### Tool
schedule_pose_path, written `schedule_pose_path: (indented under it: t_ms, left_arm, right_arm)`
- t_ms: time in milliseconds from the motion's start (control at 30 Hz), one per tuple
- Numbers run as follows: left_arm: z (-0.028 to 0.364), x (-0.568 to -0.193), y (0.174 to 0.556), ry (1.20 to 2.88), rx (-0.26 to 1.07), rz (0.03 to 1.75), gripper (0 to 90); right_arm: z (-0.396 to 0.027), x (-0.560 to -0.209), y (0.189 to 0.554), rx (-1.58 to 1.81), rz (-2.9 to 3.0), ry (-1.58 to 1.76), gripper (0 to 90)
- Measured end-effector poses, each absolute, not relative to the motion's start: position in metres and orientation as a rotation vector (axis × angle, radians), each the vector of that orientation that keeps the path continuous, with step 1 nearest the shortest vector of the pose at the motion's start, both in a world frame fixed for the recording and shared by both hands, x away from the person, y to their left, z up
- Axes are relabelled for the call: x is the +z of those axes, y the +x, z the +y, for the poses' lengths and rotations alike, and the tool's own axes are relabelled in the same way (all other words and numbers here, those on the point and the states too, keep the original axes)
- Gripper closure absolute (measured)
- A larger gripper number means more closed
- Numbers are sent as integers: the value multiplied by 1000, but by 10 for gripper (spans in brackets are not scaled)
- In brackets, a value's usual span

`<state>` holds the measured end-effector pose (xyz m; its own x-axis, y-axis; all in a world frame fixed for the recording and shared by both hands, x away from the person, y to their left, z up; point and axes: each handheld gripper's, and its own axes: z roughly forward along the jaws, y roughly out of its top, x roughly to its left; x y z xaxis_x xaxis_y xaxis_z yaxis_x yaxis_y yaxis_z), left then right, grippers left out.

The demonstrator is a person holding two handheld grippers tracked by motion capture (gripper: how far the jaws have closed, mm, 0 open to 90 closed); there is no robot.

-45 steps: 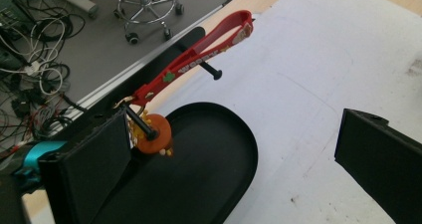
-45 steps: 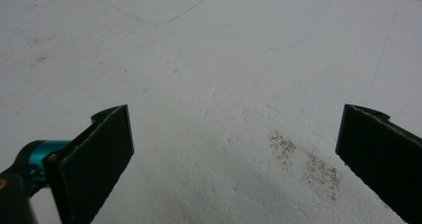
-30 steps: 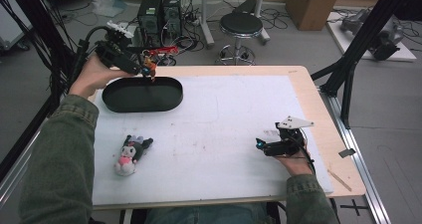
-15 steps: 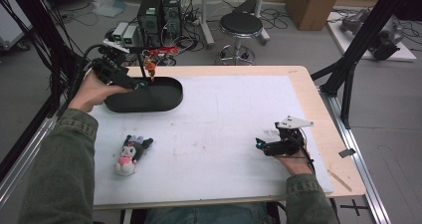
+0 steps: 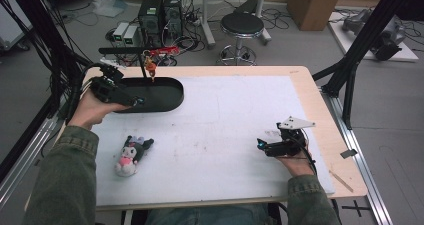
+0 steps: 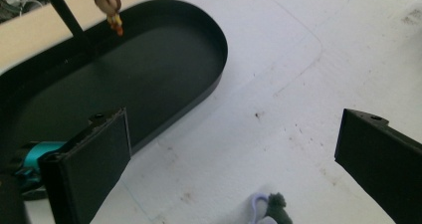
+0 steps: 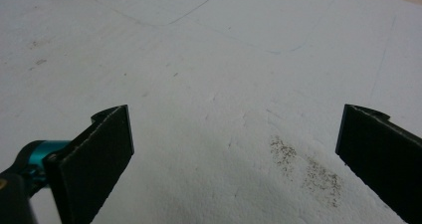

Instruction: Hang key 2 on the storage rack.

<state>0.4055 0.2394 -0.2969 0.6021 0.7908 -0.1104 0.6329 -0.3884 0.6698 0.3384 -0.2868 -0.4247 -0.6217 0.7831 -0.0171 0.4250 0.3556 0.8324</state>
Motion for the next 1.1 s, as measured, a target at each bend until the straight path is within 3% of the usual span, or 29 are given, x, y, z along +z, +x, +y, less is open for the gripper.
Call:
schedule_pose_path:
  t_ms: [467, 1100]
  left_arm:
    - [247, -316, 384, 2151, 276, 1196, 17]
    - [254, -366, 351, 2104, 142, 1280, 17]
  right_arm:
    - [-286, -425, 338, 1176, 2216, 1052, 6]
    - [-285, -425, 338, 1166, 2224, 1052, 7]
